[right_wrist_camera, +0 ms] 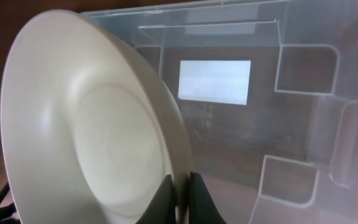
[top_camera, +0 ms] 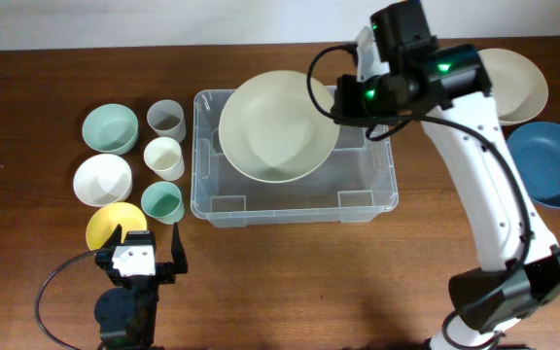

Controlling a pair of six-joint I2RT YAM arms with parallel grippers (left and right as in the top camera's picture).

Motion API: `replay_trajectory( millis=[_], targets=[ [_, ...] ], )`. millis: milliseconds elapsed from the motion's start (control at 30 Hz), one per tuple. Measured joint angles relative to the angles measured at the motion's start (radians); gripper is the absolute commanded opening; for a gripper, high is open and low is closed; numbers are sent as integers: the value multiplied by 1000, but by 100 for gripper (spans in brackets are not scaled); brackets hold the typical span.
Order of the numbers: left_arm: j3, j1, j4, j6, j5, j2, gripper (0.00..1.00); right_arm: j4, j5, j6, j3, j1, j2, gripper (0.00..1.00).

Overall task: Pack container
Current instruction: 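Lower the cream bowl into the container and release it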

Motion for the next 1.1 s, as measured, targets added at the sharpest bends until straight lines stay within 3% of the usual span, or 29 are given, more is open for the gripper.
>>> replay_trajectory(
  millis=[600,1100],
  targets=[
    [0,0,0,0,0,0,99,395,-35,47,-386,1,5,4],
    [0,0,0,0,0,0,99,656,-55,143,-597,1,5,4]
  ],
)
